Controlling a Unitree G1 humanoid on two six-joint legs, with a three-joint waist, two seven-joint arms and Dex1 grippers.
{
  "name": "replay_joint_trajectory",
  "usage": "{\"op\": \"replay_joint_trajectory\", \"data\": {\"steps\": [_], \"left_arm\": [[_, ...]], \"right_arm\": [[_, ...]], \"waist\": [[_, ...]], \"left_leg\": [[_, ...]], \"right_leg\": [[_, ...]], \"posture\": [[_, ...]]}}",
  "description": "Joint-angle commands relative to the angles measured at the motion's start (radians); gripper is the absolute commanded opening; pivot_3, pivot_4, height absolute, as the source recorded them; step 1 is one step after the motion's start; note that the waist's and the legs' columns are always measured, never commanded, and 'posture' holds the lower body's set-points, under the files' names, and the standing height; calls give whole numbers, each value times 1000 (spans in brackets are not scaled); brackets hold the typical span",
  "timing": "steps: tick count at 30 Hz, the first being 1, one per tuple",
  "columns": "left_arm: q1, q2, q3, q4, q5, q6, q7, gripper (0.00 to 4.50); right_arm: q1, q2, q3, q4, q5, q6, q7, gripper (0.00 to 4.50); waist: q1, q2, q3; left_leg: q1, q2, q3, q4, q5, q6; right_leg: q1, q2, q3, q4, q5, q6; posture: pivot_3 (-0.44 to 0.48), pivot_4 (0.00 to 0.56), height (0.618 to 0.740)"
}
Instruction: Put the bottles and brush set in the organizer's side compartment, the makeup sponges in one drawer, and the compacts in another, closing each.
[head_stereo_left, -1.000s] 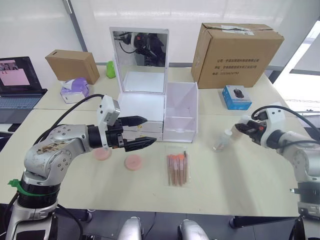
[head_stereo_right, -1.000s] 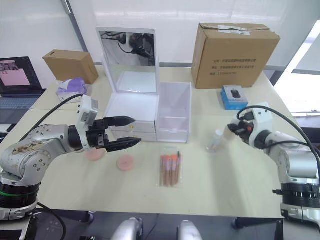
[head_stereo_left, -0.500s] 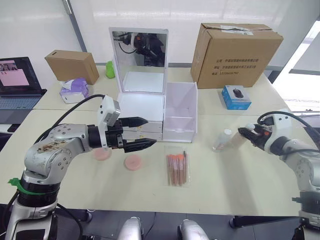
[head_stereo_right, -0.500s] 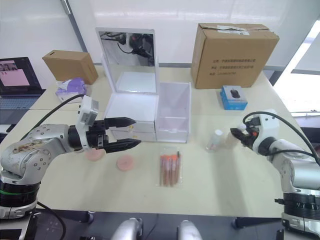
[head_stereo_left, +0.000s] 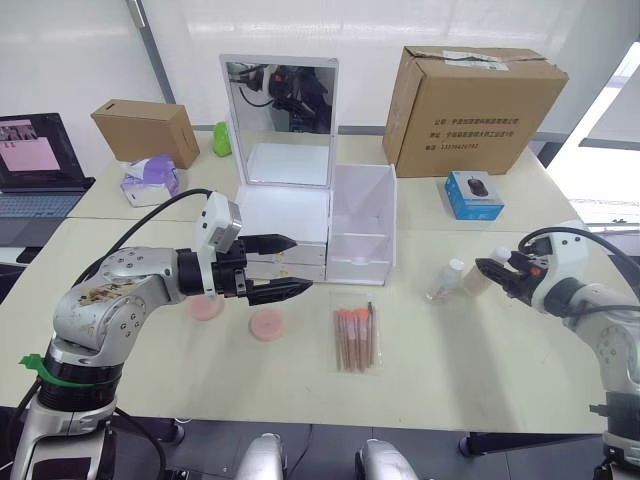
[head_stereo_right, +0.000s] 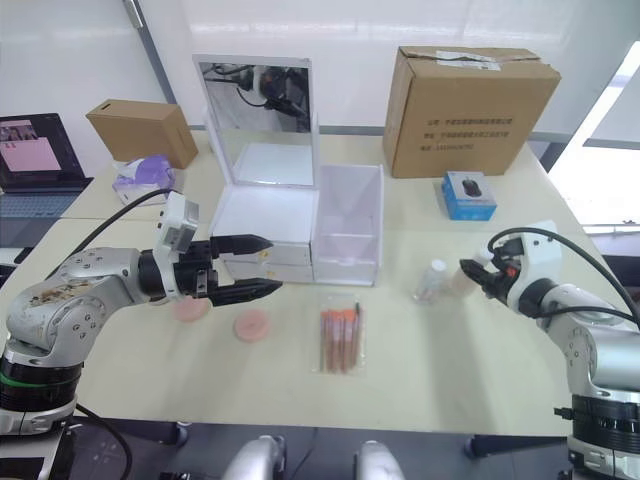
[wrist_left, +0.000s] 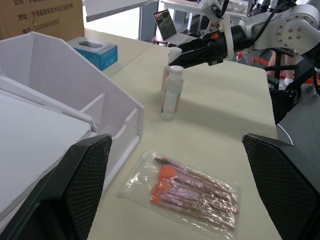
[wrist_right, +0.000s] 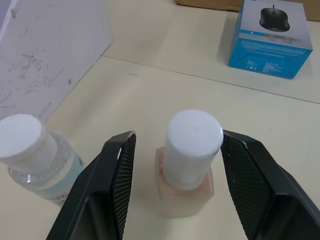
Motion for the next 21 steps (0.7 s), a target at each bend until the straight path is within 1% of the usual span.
{"op": "replay_joint_trajectory", "data": {"steps": [1,3,6,7,10,14,16,18,21], "left_arm": [[-26,12,8,-10,8,-26,-10,4500],[-28,10,9,-9,7,-26,-9,4500],[-32,8,9,-5,7,-28,-9,4500],[-32,8,8,-4,8,-29,-10,4500],[-33,8,6,0,10,-31,-12,4500],[-30,9,10,2,9,-33,-13,4500],[-21,16,19,-1,15,-39,-12,4500],[-4,25,29,-8,23,-46,-11,4500],[19,28,48,-18,28,-65,3,4500]], "right_arm": [[-2,-1,-41,-16,8,-12,-9,2658],[-2,5,-45,-12,13,-18,-10,2278],[-5,10,-47,-11,16,-25,-5,1271],[-5,11,-48,-10,14,-24,-4,1001],[-6,12,-49,-10,11,-24,-3,964],[-26,-15,-59,-36,19,-25,15,964],[-80,-51,-69,-65,42,-3,33,964],[-169,-97,-43,-103,70,37,64,964],[-307,-126,15,-139,115,104,91,964]], "waist": [[0,0,0],[0,0,0],[0,0,0],[0,0,0],[0,0,0],[0,0,0],[0,1,1],[-6,5,3],[-17,7,4]], "left_leg": [[0,0,0,0,0,0],[0,0,0,0,0,0],[0,0,0,0,0,0],[0,0,0,0,0,0],[0,0,0,0,0,0],[0,0,0,0,0,0],[0,0,0,0,0,0],[-1,0,0,0,0,0],[0,0,0,-2,0,0]], "right_leg": [[0,0,0,0,0,0],[0,0,0,0,0,0],[0,0,0,0,0,0],[0,0,0,0,0,0],[0,0,0,0,0,0],[0,0,0,0,0,0],[0,0,0,0,0,0],[-1,0,0,0,0,0],[-2,0,1,0,0,0]], "posture": [[0,150,740],[0,150,740],[0,150,740],[0,150,740],[0,150,740],[0,150,740],[0,150,740],[0,150,740],[0,150,740]]}}
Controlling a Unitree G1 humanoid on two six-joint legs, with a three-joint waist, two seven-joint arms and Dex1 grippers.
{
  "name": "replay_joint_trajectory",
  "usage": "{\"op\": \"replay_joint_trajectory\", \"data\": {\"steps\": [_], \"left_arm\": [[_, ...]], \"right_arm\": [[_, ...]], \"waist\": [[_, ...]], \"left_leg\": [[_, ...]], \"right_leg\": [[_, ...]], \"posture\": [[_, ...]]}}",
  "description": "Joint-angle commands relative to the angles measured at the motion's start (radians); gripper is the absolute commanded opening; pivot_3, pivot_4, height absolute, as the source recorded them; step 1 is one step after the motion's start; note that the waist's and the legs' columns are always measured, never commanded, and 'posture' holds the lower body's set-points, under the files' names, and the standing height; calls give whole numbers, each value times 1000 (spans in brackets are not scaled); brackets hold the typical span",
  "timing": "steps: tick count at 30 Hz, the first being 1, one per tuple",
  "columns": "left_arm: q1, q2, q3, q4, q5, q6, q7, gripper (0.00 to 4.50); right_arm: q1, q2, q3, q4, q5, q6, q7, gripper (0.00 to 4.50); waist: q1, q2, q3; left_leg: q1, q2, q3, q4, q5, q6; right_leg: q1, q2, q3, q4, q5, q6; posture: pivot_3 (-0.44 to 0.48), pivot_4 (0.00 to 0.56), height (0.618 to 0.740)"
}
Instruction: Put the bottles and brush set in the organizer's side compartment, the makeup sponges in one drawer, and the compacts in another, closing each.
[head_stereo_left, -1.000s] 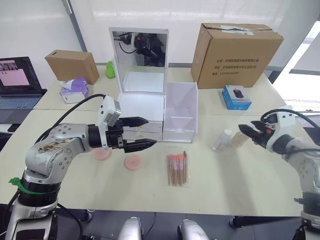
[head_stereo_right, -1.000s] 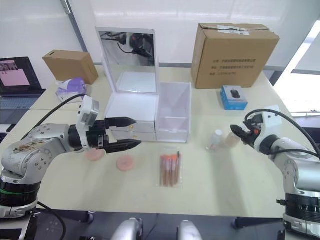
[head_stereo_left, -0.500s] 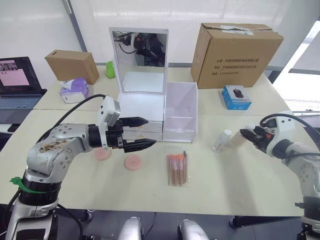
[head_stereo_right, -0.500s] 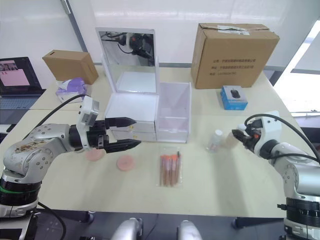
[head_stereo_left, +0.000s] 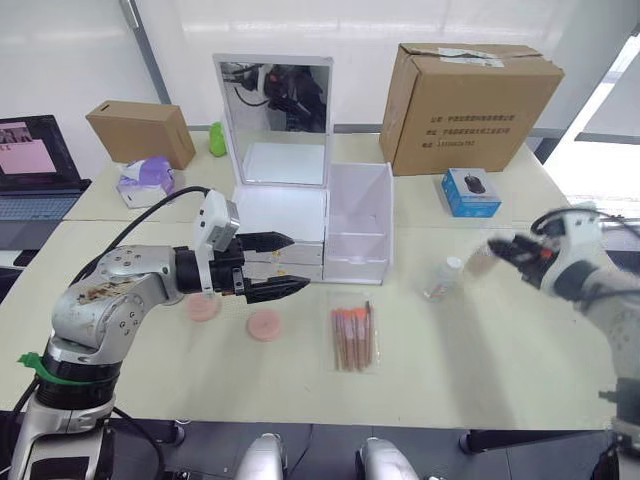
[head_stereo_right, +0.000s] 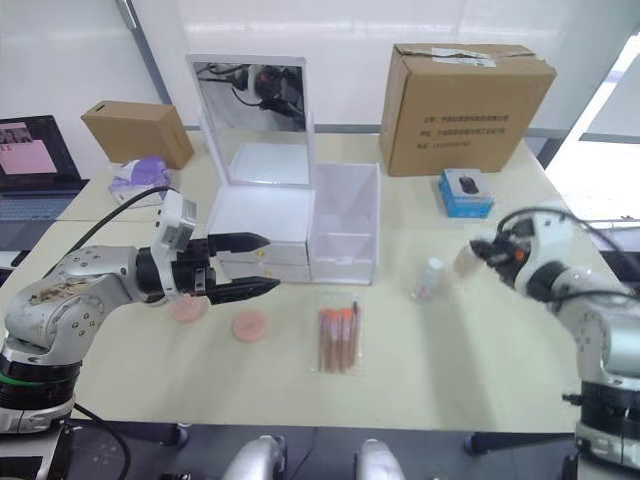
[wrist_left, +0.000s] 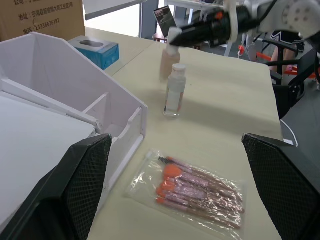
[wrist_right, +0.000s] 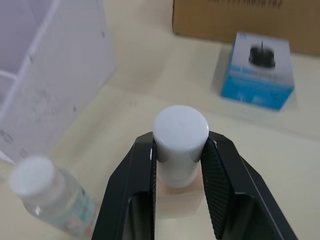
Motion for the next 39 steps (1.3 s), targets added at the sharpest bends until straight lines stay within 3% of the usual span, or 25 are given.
{"op": "replay_joint_trajectory", "data": {"steps": [1,7,16,22,35,39], "left_arm": [[20,11,47,-32,5,-37,16,4500],[68,18,97,-59,-12,-36,46,4500],[111,5,121,-84,-54,-26,71,4500],[159,7,141,-122,-60,-29,94,4500],[164,6,133,-128,-47,-46,108,4500],[160,8,129,-123,-45,-51,104,4500]], "right_arm": [[-165,-29,54,-92,81,68,40,964],[-374,30,231,-120,161,147,123,964],[-478,141,541,207,-72,-131,335,964],[-519,162,584,424,-190,-297,439,964],[-551,179,603,727,-347,-547,612,964],[-576,183,568,778,-346,-561,641,2346]], "waist": [[-6,-1,0],[2,-4,2],[-3,-4,3],[-3,-4,3],[-1,-4,3],[2,-4,3]], "left_leg": [[1,1,-1,-1,0,0],[0,2,-3,-3,0,0],[-1,2,-1,-3,0,0],[-2,2,-1,-3,0,0],[-1,2,-2,-3,0,0],[-1,2,-1,-3,2,-3]], "right_leg": [[0,1,0,0,0,0],[0,3,-1,-2,0,-1],[-4,2,0,-7,5,-3],[-1,2,0,-6,5,-3],[0,3,0,-6,5,-3],[1,3,0,-6,5,-3]], "posture": [[0,150,740],[0,150,740],[0,150,740],[0,150,740],[0,150,740],[0,150,740]]}}
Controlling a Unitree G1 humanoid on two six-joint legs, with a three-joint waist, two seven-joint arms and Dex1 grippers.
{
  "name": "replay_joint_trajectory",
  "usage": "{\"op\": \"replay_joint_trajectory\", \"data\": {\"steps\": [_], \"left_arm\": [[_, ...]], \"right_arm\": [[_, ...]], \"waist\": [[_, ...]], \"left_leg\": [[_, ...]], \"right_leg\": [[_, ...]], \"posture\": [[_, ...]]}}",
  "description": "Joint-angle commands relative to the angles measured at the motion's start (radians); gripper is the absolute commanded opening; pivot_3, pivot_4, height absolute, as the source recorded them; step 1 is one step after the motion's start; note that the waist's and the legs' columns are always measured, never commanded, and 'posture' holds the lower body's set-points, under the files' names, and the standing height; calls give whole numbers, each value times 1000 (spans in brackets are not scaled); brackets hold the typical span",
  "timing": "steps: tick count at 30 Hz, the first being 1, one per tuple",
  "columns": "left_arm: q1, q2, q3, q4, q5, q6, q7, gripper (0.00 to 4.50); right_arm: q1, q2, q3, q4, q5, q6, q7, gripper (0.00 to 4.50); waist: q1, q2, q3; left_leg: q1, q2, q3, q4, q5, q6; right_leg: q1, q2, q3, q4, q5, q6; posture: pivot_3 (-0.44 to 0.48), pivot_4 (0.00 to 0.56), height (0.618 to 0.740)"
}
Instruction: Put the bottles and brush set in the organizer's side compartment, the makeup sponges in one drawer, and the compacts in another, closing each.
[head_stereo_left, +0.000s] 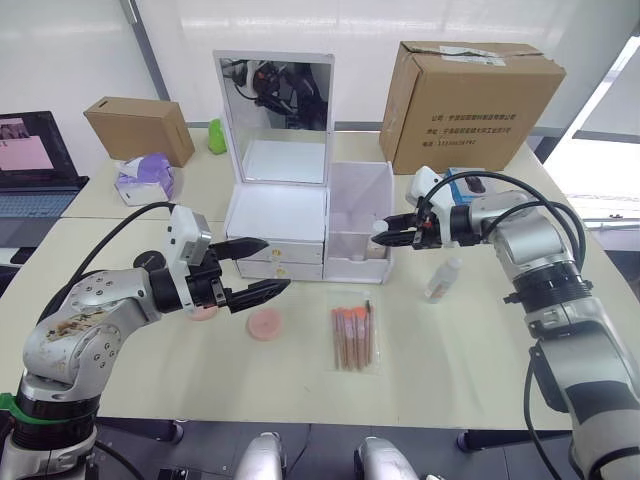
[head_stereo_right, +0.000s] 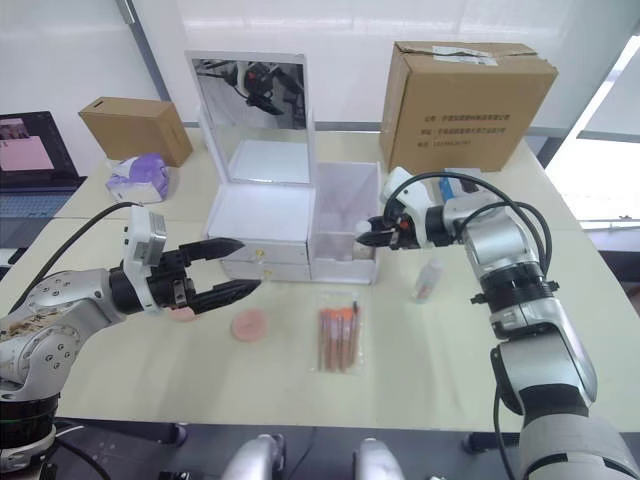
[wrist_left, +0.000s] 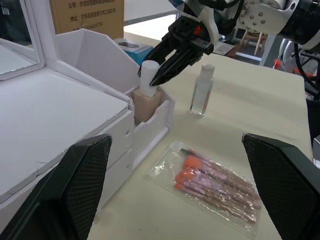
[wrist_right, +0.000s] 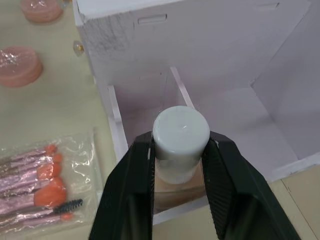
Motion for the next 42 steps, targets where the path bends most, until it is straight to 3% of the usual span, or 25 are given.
{"op": "replay_joint_trajectory", "data": {"steps": [1,4,6,7,12,15,21,24,27,35,38,42], "left_arm": [[-15,6,7,-16,-1,-20,-1,4500],[-17,5,4,-6,3,-27,-4,4500],[-22,6,22,28,-3,-24,-6,4500],[-28,5,41,57,-6,-25,1,4500],[-15,103,128,260,57,-77,-61,4500],[-24,180,156,447,123,-163,-117,4500],[-134,260,140,896,317,-423,-115,4500],[-232,283,135,1141,376,-532,-113,4500],[-294,296,132,1261,395,-554,-141,4500],[-369,240,107,1231,380,-500,-227,4500],[-332,206,75,1015,307,-349,-314,4500],[-283,157,43,679,180,-125,-333,4500]], "right_arm": [[-44,-17,-50,3,0,-18,32,2686],[-39,-29,-74,-37,13,5,42,3687],[3,-68,-138,-158,68,106,30,4367],[31,-90,-173,-222,93,157,14,4446],[242,-198,-407,-518,177,366,-144,4446],[439,-248,-625,-633,214,458,-240,4446],[841,-292,-944,-753,223,522,-301,4446],[994,-272,-1043,-778,227,513,-313,4446],[1084,-259,-1100,-774,225,500,-334,4446],[1109,-246,-1128,-802,274,513,-381,4446],[1083,-243,-1117,-860,345,553,-376,4446],[1078,-251,-1093,-1000,507,659,-333,4446]], "waist": [[-2,0,0],[-6,0,0],[-5,0,0],[-2,1,0],[5,0,0],[11,0,0],[20,0,0],[18,-1,0],[12,-2,-1],[10,-2,-1],[11,-2,-1],[13,-2,-1]], "left_leg": [[0,0,0,0,0,0],[1,0,-1,0,0,0],[1,0,-1,0,0,0],[0,0,-1,0,0,0],[1,0,-1,0,0,0],[1,0,0,-1,0,0],[1,-1,4,-2,0,0],[0,-1,4,-3,0,0],[0,-1,4,-3,0,0],[0,0,5,-3,0,0],[0,0,5,-3,0,0],[-1,0,4,-2,0,0]], "right_leg": [[0,0,0,0,0,0],[0,1,0,0,0,-1],[0,1,0,1,0,-1],[0,1,0,1,0,-1],[0,1,0,0,0,0],[-1,0,0,-1,-1,0],[-6,-5,-3,-1,-3,-4],[-8,-5,-3,-1,-2,-3],[-9,-5,-3,-1,-1,-1],[-10,-5,-3,0,0,1],[-9,-5,-3,0,0,1],[-2,-5,-3,1,0,2]], "posture": [[0,150,740],[0,150,740],[0,150,740],[0,150,740],[0,150,740],[0,150,740],[0,150,740],[0,150,740],[0,150,740],[0,150,740],[0,150,740],[0,150,740]]}}
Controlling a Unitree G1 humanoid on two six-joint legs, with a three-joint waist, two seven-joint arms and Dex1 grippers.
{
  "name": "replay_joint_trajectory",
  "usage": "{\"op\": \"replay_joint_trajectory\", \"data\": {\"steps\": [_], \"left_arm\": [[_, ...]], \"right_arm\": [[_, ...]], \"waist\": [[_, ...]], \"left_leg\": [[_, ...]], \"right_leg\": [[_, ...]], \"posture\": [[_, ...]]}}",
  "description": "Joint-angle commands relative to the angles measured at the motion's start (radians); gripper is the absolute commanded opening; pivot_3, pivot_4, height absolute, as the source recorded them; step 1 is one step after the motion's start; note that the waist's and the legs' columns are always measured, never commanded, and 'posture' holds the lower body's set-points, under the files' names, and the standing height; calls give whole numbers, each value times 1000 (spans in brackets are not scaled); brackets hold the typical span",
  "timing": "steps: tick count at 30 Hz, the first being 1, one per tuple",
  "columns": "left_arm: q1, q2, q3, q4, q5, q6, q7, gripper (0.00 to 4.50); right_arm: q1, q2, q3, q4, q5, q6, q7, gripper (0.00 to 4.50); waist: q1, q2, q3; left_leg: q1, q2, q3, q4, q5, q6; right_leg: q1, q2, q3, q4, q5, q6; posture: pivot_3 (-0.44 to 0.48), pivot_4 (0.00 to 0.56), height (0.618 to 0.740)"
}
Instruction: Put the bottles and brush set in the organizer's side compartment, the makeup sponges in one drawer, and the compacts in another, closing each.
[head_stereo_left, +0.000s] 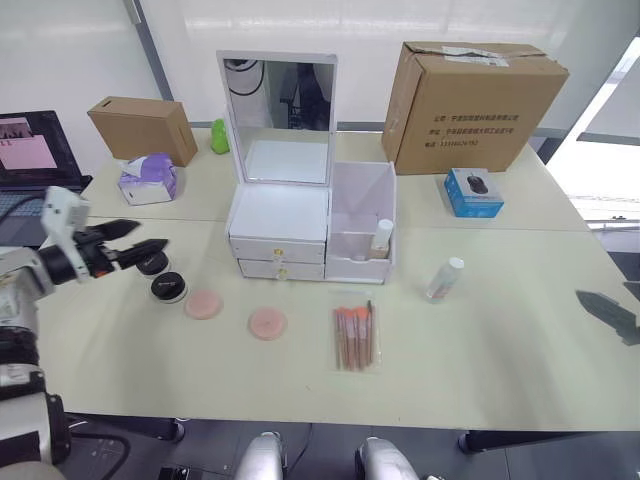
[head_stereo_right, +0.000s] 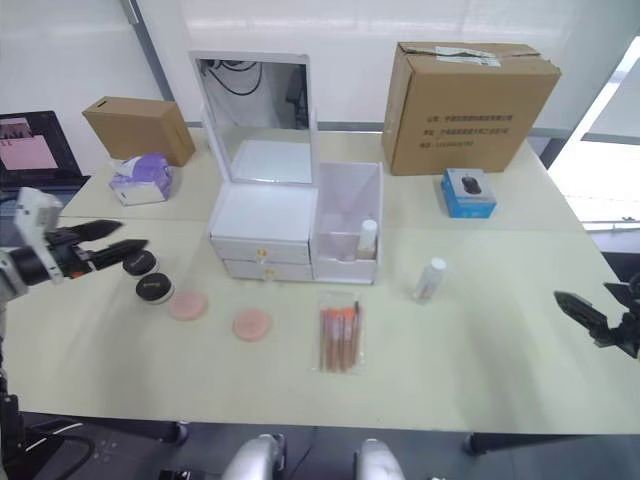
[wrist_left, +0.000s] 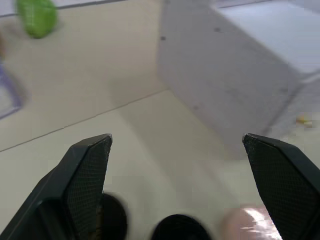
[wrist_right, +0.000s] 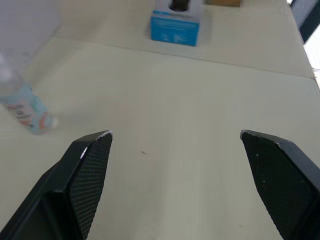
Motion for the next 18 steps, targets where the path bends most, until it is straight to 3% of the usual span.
{"op": "replay_joint_trajectory", "data": {"steps": [1,5,9,14,18], "left_arm": [[11,-11,-16,-286,-119,169,-11,4500],[48,-27,-73,-563,-223,315,-15,4500],[76,-58,-110,-730,-280,378,28,4500],[99,-88,-141,-842,-315,411,77,4500],[97,-114,-154,-875,-323,415,120,4500]], "right_arm": [[-2,-18,10,-155,158,89,38,4446],[30,-48,120,-284,174,80,43,4446],[3,-52,219,-315,156,53,3,4446],[-59,-28,323,-280,111,7,-63,4446],[-157,-3,415,-151,12,-58,-145,4446]], "waist": [[1,0,0],[1,0,0],[0,-1,0],[0,-1,1],[1,-2,1]], "left_leg": [[0,0,0,0,0,0],[1,0,-1,1,0,0],[2,0,-2,1,0,0],[1,0,-2,2,0,0],[2,0,-2,2,0,0]], "right_leg": [[0,0,0,0,0,0],[3,0,0,-1,0,1],[3,0,0,-2,-1,1],[3,1,0,-2,-1,1],[3,1,0,-2,-1,1]], "posture": [[0,150,740],[0,150,740],[0,150,740],[0,150,740],[0,150,740]]}}
